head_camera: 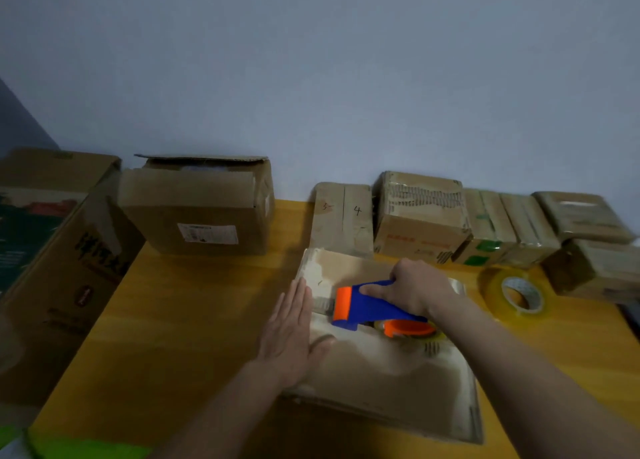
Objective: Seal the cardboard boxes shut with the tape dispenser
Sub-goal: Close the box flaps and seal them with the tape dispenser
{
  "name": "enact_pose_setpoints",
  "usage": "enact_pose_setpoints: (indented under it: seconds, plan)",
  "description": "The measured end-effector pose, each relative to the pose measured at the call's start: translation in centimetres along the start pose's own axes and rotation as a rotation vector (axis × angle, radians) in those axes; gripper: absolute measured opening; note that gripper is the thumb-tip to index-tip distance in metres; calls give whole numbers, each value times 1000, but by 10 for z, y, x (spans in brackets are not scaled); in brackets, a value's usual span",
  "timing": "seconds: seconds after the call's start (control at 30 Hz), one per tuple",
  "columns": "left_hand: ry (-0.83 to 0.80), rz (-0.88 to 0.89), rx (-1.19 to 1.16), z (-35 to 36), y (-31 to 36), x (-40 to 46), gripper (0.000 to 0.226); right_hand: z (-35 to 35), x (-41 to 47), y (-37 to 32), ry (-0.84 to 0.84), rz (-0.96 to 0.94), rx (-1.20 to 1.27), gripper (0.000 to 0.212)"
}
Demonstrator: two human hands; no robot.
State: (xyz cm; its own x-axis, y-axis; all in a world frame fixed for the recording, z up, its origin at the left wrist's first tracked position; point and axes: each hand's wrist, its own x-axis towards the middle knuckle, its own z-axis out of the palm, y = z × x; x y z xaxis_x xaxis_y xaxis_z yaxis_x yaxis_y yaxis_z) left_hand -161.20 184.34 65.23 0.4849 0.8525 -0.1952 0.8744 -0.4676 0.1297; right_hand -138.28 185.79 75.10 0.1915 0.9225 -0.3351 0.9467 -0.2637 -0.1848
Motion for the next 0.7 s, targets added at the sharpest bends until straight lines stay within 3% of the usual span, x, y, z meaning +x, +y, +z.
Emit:
enact_pose_setpoints:
  seconds: [0.13, 0.3, 0.57, 0.7]
  plan:
    - [-33, -61, 36, -2, 7, 3, 95, -6, -3, 16, -80, 61, 378, 57]
    - [-17, -65, 17, 0, 4, 2, 96, -4, -19, 32, -39, 58, 576, 52]
    - [-25, -67, -4, 2, 5, 2, 99, -22, -48, 111, -21, 160, 448, 51]
    - [-34, -91, 16, -6, 14, 1, 88, -15, -42, 100, -33, 119, 237, 48]
